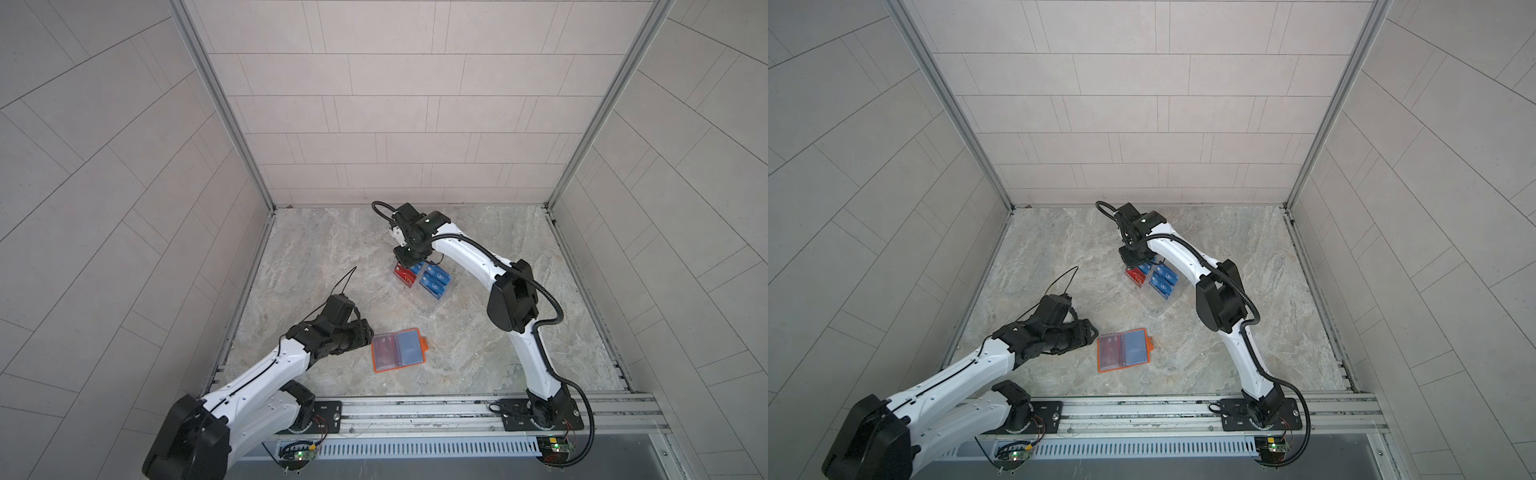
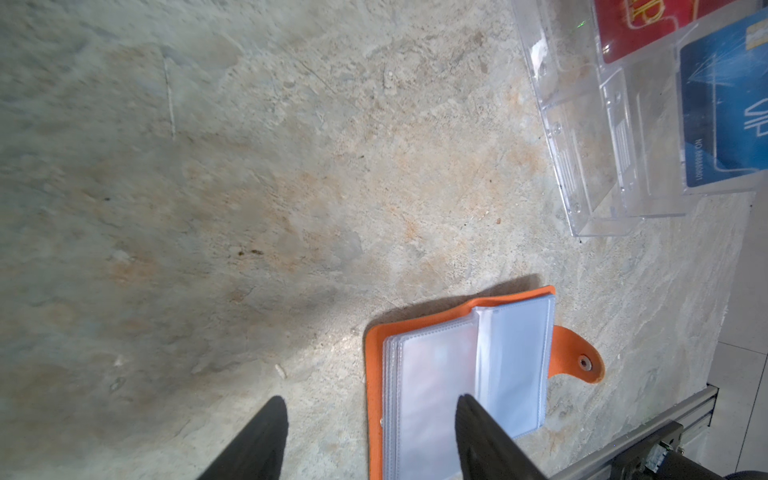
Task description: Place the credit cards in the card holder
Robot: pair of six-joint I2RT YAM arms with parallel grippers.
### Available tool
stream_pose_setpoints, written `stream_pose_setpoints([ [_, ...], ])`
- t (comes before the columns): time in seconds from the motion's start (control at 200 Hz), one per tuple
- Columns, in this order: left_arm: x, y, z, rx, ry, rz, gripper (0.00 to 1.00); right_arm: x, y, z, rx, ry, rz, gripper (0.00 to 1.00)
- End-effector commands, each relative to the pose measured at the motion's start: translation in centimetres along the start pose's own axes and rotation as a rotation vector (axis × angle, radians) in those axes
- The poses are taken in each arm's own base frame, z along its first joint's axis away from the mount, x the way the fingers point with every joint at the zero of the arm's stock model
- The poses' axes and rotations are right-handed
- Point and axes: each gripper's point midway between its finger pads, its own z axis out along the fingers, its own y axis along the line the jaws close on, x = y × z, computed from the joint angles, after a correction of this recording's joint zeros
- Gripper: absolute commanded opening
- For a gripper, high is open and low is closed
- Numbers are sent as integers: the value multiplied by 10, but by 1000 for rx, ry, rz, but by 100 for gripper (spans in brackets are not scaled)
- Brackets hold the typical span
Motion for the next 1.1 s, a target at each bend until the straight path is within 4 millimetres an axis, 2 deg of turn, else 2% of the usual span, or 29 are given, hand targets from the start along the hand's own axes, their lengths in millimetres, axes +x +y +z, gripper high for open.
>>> stream_pose_setpoints([
  [0.0,-2,2,1,-2,-14,-3,68,7,1,2,10,38,-41,33],
  [0.2,0,5,2,-7,-9,-5,69,11,1,13,10,69,-51,33],
  [0.706,5,8,3,-2,-7,-19,70,21,7,25,11,112,-78,31],
  [1.096,7,11,6,-8,-2,-20,70,18,12,23,11,97,-99,21],
])
